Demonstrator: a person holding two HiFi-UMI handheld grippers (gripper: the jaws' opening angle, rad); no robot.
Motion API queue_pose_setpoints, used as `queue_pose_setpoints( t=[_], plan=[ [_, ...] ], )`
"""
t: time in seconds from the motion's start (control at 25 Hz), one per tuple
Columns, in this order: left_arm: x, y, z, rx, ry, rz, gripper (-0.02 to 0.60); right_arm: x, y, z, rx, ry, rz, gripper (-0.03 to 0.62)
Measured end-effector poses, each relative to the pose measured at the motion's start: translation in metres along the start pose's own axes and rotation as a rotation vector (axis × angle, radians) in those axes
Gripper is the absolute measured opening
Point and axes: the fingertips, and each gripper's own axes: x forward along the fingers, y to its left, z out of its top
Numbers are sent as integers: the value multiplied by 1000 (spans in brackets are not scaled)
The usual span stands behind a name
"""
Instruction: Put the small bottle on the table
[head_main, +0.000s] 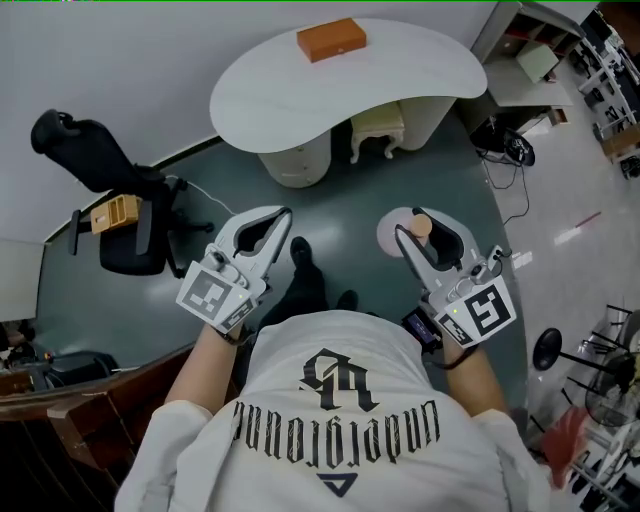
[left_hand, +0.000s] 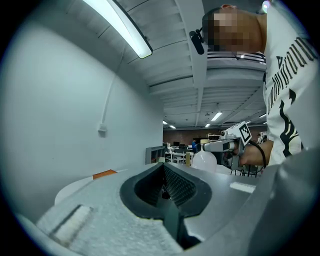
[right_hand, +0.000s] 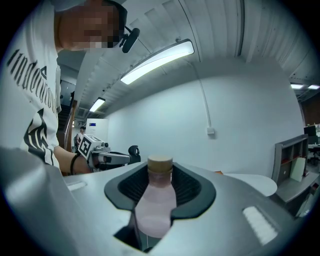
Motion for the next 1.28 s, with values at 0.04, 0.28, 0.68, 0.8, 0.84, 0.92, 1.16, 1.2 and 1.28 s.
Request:
queue_pose_setpoints(
  t=[0.04,0.28,0.68,0.8,0.84,0.92,1.16,1.2,1.28],
  plan=[
    [5,4,0,-1,0,-8,8,2,-4,0,0,1,-7,138],
    [42,41,3,1,-7,-54,8,30,-36,1,5,7,-56,138],
    [98,136,-10,-32,21,-81,8,109,-95,-2,19,24,-96,138],
    [108,170,-11,-43,32,-85,8,143,-107,-3,27,34,-99,138],
    [111,182,-11,-47,34,-86,8,155,-110,-3,28,37,-101,138],
    [114,204,-10,-49,39,-89,8,178,-117,-3,30,41,-106,138],
    [117,260,-7,-53,37,-94,8,233,-132,1,35,39,-125,138],
    [116,268,-8,-53,36,-94,8,242,-133,1,33,40,-126,138],
    [113,284,-10,-54,37,-94,8,259,-135,3,26,41,-129,138]
  ],
)
